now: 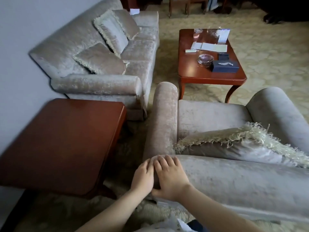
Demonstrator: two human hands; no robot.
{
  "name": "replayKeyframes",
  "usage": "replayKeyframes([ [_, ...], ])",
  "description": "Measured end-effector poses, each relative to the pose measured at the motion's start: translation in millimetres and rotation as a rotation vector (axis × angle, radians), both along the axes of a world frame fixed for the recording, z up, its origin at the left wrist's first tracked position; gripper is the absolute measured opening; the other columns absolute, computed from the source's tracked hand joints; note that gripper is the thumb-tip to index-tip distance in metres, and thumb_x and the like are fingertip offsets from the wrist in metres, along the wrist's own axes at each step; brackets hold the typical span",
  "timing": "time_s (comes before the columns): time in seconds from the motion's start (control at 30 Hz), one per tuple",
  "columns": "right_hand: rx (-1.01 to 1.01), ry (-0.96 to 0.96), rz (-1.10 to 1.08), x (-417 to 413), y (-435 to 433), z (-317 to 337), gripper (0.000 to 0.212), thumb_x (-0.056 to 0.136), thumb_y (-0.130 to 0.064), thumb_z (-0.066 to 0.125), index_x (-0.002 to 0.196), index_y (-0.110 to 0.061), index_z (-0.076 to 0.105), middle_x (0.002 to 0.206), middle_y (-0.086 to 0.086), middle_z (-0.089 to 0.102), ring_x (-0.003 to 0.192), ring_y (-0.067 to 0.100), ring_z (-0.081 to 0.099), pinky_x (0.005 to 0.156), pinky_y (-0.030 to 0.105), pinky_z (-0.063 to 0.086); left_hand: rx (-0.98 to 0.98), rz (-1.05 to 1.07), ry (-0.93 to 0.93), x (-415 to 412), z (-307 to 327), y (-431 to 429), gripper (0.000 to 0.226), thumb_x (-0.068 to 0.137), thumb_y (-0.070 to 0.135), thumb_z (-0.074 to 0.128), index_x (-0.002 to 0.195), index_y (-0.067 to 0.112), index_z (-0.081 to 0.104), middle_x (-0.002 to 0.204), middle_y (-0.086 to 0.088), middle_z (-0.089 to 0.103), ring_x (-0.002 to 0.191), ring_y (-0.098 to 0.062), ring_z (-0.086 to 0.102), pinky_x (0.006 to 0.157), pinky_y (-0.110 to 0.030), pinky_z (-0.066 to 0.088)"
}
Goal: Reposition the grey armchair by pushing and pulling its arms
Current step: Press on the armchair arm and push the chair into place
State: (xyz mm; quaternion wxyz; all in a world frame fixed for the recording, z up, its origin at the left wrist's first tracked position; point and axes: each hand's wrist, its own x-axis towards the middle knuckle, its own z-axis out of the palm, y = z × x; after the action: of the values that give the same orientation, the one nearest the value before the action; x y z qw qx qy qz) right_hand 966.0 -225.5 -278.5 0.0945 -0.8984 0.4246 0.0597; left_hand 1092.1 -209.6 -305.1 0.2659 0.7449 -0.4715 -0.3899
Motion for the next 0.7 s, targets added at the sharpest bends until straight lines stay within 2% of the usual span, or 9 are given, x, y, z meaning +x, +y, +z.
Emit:
replayKeyframes([
  [0.13,0.112,0.007,0.148,1,-21,3,0.092,0.071,-0.070,0.038,0.143,-0.014,0.028,0.148,0.006,0.033,0.134,0.026,0.029,0.109,0.043,0.025,-0.042,0.105,0.078,-1,-4,3,0.031,0.099,0.021,0.041,0.121,0.010,0.059,0.124,-0.008,0.060,0.116,-0.018,0.054,0.097,-0.020,0.036],
  [0.2,0.278,-0.066,0.178,-2,-39,5,0.075,0.081,-0.055,0.041,0.145,-0.019,0.028,0.150,0.003,0.032,0.136,0.022,0.029,0.110,0.040,0.026,-0.070,0.078,0.042,-2,-7,5,0.032,0.100,0.021,0.040,0.123,0.010,0.058,0.122,-0.005,0.060,0.113,-0.017,0.055,0.098,-0.022,0.038],
  [0.3,0.557,-0.169,0.145,4,-74,8,0.042,0.096,-0.031,0.037,0.137,-0.024,0.044,0.142,-0.001,0.045,0.129,0.016,0.039,0.106,0.028,0.029,-0.086,0.209,0.068,-9,-5,10,0.027,0.098,0.032,0.041,0.112,0.023,0.063,0.105,0.007,0.062,0.094,-0.004,0.057,0.085,-0.021,0.045],
  [0.37,0.689,-0.153,0.123,17,-94,6,0.035,0.100,-0.026,0.034,0.126,-0.023,0.056,0.134,-0.001,0.053,0.120,0.015,0.045,0.096,0.019,0.029,-0.085,0.338,0.042,-17,-3,13,0.025,0.097,0.037,0.041,0.103,0.028,0.063,0.094,0.013,0.058,0.085,0.002,0.054,0.076,-0.016,0.044],
  [0.43,0.762,-0.048,0.202,34,-106,-1,0.035,0.100,-0.026,0.032,0.118,-0.024,0.062,0.126,-0.001,0.057,0.112,0.014,0.048,0.090,0.022,0.031,-0.061,0.493,0.019,-28,-2,18,0.018,0.095,0.042,0.040,0.093,0.035,0.057,0.086,0.019,0.053,0.077,0.008,0.050,0.065,-0.007,0.036],
  [0.5,0.803,0.090,0.330,53,-112,-9,0.034,0.099,-0.028,0.034,0.110,-0.026,0.066,0.119,-0.005,0.059,0.104,0.010,0.048,0.087,0.024,0.033,-0.031,0.659,0.006,-42,-2,20,0.011,0.094,0.046,0.040,0.090,0.041,0.049,0.086,0.020,0.052,0.078,0.011,0.047,0.063,-0.004,0.031],
  [0.57,0.879,0.216,0.420,78,-115,-17,0.031,0.095,-0.027,0.039,0.097,-0.027,0.070,0.107,-0.007,0.063,0.099,0.010,0.053,0.085,0.026,0.039,-0.061,0.813,-0.034,-57,-6,20,0.012,0.093,0.044,0.042,0.086,0.038,0.050,0.085,0.018,0.052,0.079,0.006,0.049,0.064,-0.010,0.035],
  [0.63,0.979,0.334,0.494,105,-112,-24,0.032,0.090,-0.018,0.042,0.086,-0.024,0.073,0.098,-0.001,0.067,0.098,0.019,0.060,0.088,0.034,0.049,-0.108,0.911,-0.121,-66,-9,18,0.014,0.093,0.039,0.044,0.082,0.034,0.051,0.083,0.016,0.051,0.078,0.000,0.049,0.066,-0.018,0.038],
  [0.7,1.041,0.475,0.600,126,-103,-37,0.031,0.089,-0.015,0.043,0.090,-0.020,0.074,0.101,0.007,0.068,0.101,0.025,0.062,0.093,0.040,0.049,-0.149,0.959,-0.153,-70,-10,16,0.015,0.093,0.037,0.044,0.086,0.031,0.056,0.087,0.016,0.051,0.081,0.000,0.048,0.070,-0.018,0.041],
])
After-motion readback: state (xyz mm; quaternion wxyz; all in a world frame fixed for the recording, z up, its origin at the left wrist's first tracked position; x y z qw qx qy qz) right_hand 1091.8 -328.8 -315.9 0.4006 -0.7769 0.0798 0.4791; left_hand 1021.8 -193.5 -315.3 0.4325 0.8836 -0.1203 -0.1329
